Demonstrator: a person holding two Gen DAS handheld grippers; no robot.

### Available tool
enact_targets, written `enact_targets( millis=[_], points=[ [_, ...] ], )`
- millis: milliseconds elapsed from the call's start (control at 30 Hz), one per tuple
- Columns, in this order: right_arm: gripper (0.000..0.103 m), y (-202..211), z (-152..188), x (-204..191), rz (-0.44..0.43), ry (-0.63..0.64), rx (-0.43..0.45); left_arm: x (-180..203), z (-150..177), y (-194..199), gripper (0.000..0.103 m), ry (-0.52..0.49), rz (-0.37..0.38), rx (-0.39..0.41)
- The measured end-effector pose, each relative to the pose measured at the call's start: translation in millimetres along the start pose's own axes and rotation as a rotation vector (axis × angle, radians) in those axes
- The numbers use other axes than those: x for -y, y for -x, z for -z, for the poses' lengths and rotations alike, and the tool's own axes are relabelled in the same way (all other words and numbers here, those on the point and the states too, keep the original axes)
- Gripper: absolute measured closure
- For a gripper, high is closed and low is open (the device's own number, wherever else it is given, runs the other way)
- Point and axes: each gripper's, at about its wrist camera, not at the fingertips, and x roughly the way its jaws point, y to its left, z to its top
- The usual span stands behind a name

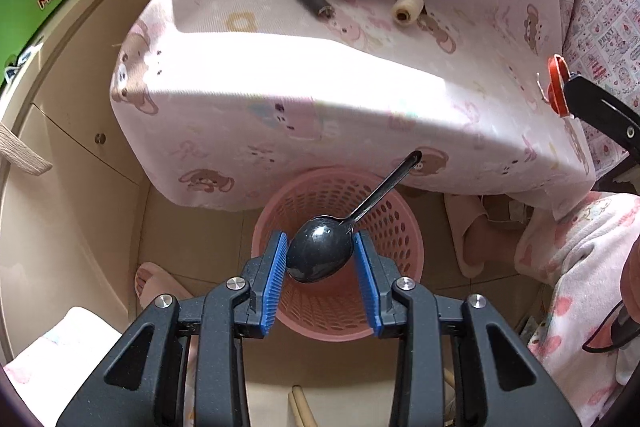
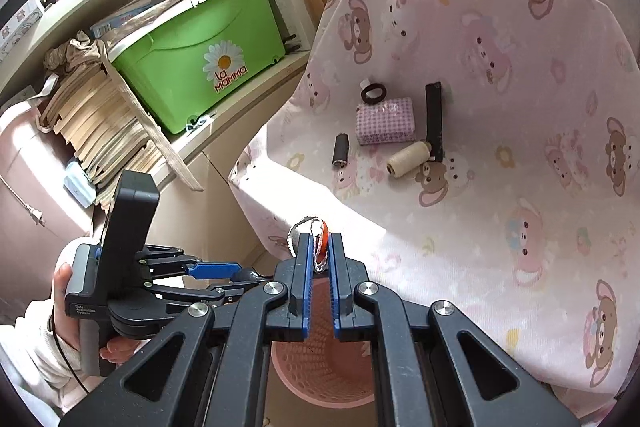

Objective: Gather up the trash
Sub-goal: 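Carry the spoon and tape roll down over the wastebasket with both tools, then open both tools to drop the spoon and tape roll into the wastebasket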

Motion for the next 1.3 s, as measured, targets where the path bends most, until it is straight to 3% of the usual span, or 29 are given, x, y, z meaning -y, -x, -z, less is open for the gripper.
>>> enact_targets(
  millis=[167, 433, 733, 900, 1067, 1167, 1300],
  points=[
    [0.095, -25.1, 12.5, -7.6, -0.001, 0.017, -0.097, 3.2, 5.5, -17.0, 0.07, -0.024, -0.034, -0.065],
    [0.095, -78.0, 41.6, -13.4, 0.072, 0.058, -0.27, -7.9, 19.0, -74.6, 0.07, 0.013, -0.127, -0.257],
    [0.095, -139.1, 82.5, -21.1, 0.193, 0.154, -0.436, -36.7, 30.5, -124.1, 0.07, 0.203, -0.005, -0.45],
    [0.095, -153.6, 92.7, -23.4, 0.225, 0.184, -0.473, -38.8, 35.3, -134.8, 0.069, 0.238, -0.015, -0.476],
    [0.094, -152.7, 93.0, -21.3, 0.226, 0.165, -0.479, -42.4, 37.4, -139.3, 0.069, 0.28, 0.025, -0.496],
    [0.088, -147.8, 92.1, -15.5, 0.219, 0.152, -0.483, -40.9, 35.5, -138.5, 0.069, 0.268, 0.02, -0.486],
    [0.086, -148.2, 89.8, -11.7, 0.226, 0.143, -0.479, -39.4, 33.0, -135.4, 0.053, 0.265, 0.015, -0.468]
  ],
)
